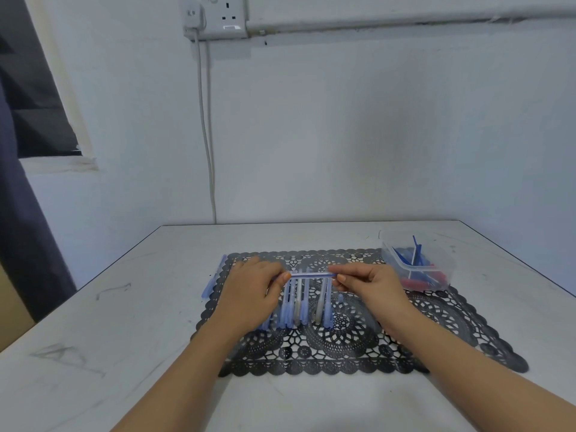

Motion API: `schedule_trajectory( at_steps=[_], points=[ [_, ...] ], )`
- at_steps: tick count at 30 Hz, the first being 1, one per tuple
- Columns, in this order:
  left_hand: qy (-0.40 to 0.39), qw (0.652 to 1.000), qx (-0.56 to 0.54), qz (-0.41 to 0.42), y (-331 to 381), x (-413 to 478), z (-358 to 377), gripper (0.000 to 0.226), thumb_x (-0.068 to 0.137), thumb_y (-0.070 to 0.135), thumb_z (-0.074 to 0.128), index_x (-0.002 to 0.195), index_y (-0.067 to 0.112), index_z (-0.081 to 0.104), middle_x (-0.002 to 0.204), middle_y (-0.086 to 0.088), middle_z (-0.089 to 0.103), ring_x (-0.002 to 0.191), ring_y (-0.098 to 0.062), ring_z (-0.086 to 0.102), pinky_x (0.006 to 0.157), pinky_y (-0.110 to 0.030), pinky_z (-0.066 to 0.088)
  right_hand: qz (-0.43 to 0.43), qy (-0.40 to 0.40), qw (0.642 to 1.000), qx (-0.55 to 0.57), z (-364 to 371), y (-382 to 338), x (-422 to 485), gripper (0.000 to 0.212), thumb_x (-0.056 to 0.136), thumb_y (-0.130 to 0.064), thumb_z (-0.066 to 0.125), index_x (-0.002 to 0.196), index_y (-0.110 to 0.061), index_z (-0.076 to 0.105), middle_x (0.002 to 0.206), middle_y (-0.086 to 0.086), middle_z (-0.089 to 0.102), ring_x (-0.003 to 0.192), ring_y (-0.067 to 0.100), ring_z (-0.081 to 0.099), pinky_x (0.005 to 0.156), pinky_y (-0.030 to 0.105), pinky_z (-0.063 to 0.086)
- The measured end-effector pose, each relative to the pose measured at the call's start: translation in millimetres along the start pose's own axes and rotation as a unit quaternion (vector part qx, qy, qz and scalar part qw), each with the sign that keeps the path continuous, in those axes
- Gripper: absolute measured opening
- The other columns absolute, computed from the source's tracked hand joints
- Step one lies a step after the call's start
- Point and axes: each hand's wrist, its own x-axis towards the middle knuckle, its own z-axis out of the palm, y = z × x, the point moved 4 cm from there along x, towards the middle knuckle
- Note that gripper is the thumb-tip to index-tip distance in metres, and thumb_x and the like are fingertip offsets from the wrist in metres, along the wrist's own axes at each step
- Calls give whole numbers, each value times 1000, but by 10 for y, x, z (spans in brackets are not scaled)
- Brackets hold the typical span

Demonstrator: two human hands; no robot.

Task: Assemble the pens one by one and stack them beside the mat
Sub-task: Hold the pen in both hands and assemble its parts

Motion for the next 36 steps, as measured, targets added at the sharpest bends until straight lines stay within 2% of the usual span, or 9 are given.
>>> schedule_trajectory(
  at_steps=[9,14,17,20,22,25,29,32,36],
  points=[
    [-7,1000,-16,3,12,-1,12,24,92,36,39,68,32,38,55,18,34,64,-9,37,64,-29,28,27,-14,999,19,-18,11,0,21,79,15,58,92,3,70,76,5,72,65,7,66,62,13,52],
    [-8,1000,-17,1,-1,-4,19,24,92,36,39,68,32,38,55,18,35,63,-6,36,63,-28,26,16,-31,999,-29,-31,-13,-13,30,79,13,61,90,-13,72,82,11,71,68,12,65,64,18,53],
    [-4,1000,-15,-2,-10,1,10,22,93,36,40,71,33,41,56,19,37,64,-8,39,64,-28,27,-3,-28,999,-26,-51,-43,-1,35,76,17,61,95,-11,71,82,7,69,72,17,61,66,20,55],
    [-4,1000,-6,-8,-19,9,7,23,96,32,45,73,34,41,57,19,38,65,-9,40,67,-28,27,-18,7,993,-118,-114,-20,32,37,78,12,63,91,-20,72,82,2,70,74,25,65,71,29,55],
    [-6,1000,-3,-12,-30,6,7,22,96,32,45,74,33,44,58,19,39,67,-10,41,68,-28,28,-22,14,975,-219,-142,24,59,35,80,3,65,86,-31,70,83,-3,71,78,24,67,73,31,55],
    [-8,1000,1,-15,-42,2,7,23,94,39,38,75,31,46,58,19,39,68,-11,42,68,-28,28,-35,6,942,-333,-137,62,72,20,84,-12,66,97,-25,72,90,-5,70,81,7,64,71,14,47],
    [-10,1000,8,-19,-45,4,10,27,92,45,31,74,31,45,57,19,38,68,-11,41,68,-28,28,-93,-51,868,-485,-49,62,62,26,88,-24,60,114,-22,66,100,-3,61,84,6,53,80,18,40],
    [-15,999,15,-24,-60,4,25,26,96,41,37,74,30,45,59,18,39,69,-10,41,70,-28,28,-106,-88,841,-524,0,98,49,31,91,-28,56,121,-22,61,107,-3,57,87,5,48,84,18,39],
    [-16,999,21,-30,-57,3,28,22,97,35,42,76,30,46,60,17,41,70,-9,41,72,-27,27,-123,-106,832,-531,8,91,39,26,90,-29,58,114,-23,65,101,-5,59,78,2,50,81,19,43]
  ],
)
